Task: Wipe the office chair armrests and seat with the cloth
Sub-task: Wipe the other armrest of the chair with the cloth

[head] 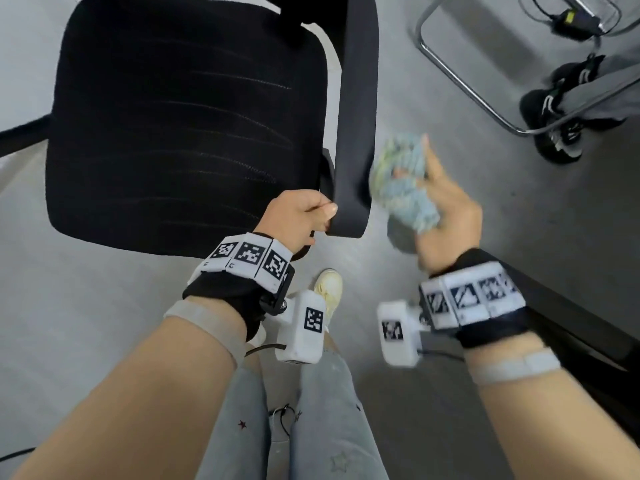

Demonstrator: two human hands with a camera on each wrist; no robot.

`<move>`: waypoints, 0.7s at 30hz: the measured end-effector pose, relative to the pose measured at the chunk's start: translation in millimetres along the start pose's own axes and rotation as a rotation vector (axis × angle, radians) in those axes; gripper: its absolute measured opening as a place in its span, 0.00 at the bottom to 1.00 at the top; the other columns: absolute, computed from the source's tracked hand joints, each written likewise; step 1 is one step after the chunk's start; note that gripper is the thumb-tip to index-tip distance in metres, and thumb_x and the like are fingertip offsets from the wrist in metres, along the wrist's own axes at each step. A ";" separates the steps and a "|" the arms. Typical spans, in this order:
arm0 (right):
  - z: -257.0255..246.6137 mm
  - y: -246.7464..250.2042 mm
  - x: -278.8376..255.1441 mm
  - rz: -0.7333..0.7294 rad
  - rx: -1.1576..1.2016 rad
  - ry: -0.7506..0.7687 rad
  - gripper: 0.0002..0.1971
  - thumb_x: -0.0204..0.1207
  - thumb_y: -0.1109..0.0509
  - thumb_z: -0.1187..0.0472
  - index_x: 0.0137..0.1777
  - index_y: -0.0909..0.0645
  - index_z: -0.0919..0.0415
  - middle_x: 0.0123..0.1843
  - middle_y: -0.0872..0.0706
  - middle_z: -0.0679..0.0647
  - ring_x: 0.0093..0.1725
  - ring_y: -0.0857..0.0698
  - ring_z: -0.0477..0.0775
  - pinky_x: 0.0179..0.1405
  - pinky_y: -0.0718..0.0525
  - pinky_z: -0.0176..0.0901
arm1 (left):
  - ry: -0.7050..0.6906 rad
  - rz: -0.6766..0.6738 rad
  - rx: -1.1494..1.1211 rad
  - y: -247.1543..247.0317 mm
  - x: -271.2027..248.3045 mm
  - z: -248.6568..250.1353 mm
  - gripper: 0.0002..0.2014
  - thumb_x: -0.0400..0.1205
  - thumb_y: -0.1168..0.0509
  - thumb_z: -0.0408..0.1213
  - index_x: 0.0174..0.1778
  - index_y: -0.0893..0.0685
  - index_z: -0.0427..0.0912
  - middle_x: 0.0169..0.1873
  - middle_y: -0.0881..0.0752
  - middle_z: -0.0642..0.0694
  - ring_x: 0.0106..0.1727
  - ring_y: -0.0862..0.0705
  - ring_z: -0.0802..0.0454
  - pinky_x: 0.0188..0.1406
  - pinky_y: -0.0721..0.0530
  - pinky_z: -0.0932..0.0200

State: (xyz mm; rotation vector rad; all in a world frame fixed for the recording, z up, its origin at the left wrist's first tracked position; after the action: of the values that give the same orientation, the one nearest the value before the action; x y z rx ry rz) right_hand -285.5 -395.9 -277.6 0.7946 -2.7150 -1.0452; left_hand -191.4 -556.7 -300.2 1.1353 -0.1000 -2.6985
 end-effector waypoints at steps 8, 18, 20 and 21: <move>-18.9 -33.6 6.3 -0.302 -0.087 0.066 0.28 0.76 0.35 0.66 0.70 0.34 0.37 0.78 0.42 0.35 0.70 0.24 0.60 0.68 0.21 0.58 | 0.021 0.040 -0.030 -3.5 1.8 1.7 0.07 0.81 0.40 0.36 0.46 0.17 0.41 0.44 0.15 0.40 0.47 0.17 0.49 0.39 0.16 0.59; -33.6 -21.3 30.8 -0.219 -0.147 0.087 0.13 0.73 0.36 0.56 0.56 0.16 0.48 0.72 0.23 0.43 0.50 0.14 0.57 0.47 0.19 0.40 | 0.037 -0.032 -0.025 -1.2 0.4 -4.6 0.08 0.82 0.41 0.39 0.41 0.19 0.40 0.42 0.16 0.43 0.50 0.17 0.51 0.35 0.14 0.63; -39.5 -18.0 67.5 -0.220 -0.185 -0.044 0.20 0.74 0.37 0.56 0.67 0.25 0.45 0.67 0.17 0.56 0.57 0.17 0.62 0.55 0.19 0.45 | 0.048 -0.054 -0.017 -0.8 -3.1 -5.7 0.11 0.82 0.41 0.39 0.34 0.22 0.44 0.35 0.19 0.48 0.50 0.18 0.51 0.39 0.15 0.58; -42.8 -18.6 85.9 -0.235 -0.248 -0.088 0.21 0.75 0.39 0.57 0.69 0.28 0.45 0.62 0.15 0.62 0.58 0.19 0.69 0.57 0.20 0.50 | 0.060 -0.067 -0.017 -0.7 -4.9 -7.2 0.11 0.82 0.41 0.39 0.32 0.23 0.45 0.35 0.20 0.48 0.51 0.17 0.50 0.40 0.15 0.58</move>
State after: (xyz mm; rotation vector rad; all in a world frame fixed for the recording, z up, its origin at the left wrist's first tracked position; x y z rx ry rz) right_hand -338.3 -476.9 -263.5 1.0611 -2.5330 -1.4639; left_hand -183.0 -554.8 -301.9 1.2343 -0.0304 -2.7153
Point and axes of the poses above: each hand's wrist, its own x-axis towards the middle knuckle, its own y-axis out of the back of the hand, z = x × y, the point moved 3 cm from there along x, towards the middle knuckle
